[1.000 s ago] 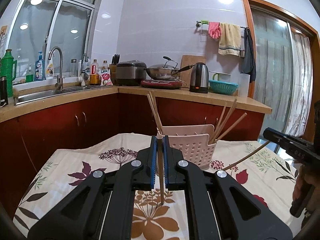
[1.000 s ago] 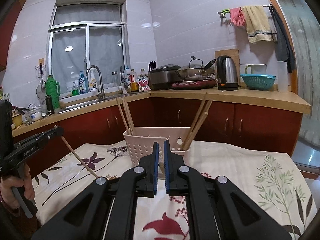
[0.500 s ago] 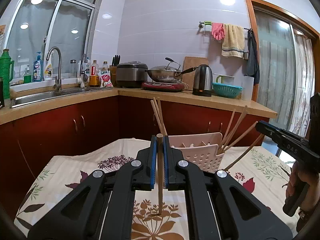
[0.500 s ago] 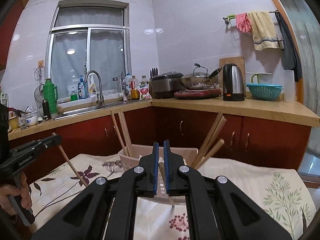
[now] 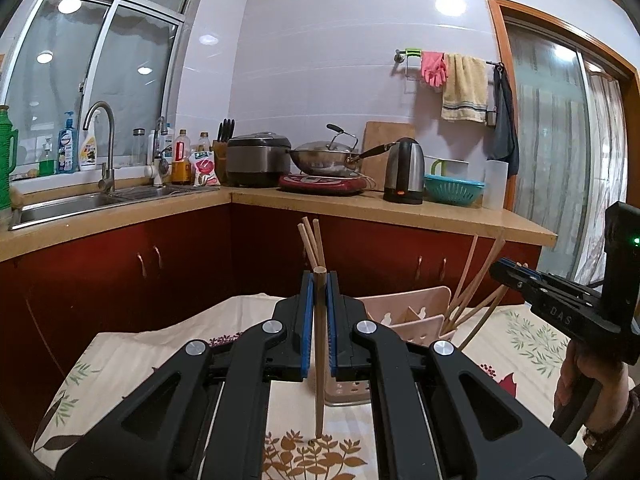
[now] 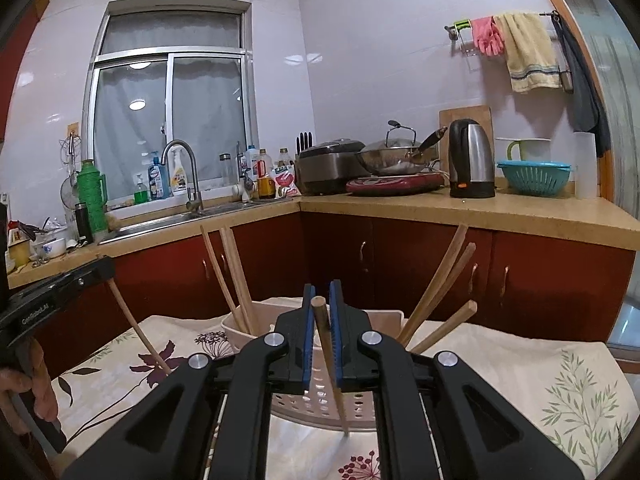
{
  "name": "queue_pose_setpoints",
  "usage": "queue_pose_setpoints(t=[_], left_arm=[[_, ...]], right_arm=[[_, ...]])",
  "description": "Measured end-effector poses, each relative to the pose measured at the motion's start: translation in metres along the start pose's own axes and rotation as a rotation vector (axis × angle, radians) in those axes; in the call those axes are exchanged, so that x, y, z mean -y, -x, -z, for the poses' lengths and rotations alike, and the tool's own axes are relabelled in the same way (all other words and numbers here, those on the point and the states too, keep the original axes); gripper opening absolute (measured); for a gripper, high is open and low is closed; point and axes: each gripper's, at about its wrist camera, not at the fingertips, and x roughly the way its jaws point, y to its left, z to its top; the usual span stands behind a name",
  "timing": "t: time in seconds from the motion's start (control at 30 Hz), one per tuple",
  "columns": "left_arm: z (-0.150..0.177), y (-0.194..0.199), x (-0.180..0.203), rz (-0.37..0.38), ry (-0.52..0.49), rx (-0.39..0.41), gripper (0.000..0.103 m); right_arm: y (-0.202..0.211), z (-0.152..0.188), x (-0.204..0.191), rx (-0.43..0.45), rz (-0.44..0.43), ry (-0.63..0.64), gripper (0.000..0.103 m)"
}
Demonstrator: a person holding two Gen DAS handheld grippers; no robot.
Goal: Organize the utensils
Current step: 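Lift both held chopsticks and carry them above the pink caddy, then lower the chopsticks into the caddy and open both grippers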
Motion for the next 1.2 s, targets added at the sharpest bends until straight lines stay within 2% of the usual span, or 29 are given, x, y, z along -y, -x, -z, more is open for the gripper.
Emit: queue_pose_setpoints(t=[0.53, 0.87, 1.2], left_arm=[[-0.042, 0.001, 0.021, 0.074, -0.028, 0.073, 0.007], [-0.077, -0.003, 0.035, 0.119, -0.029, 0.120, 0.007], [-0.105, -0.022, 0.043, 0.124, -0.036, 0.186, 0.007]], right_arm=[[0.019, -0.031, 0.010, 0.041, -0.011, 0.001, 0.006], [0.025, -0.063, 0.019, 0.106, -0.018, 0.002, 0.006], [0.011, -0.096, 0.024, 0.202, -0.020, 0.023, 0.006]])
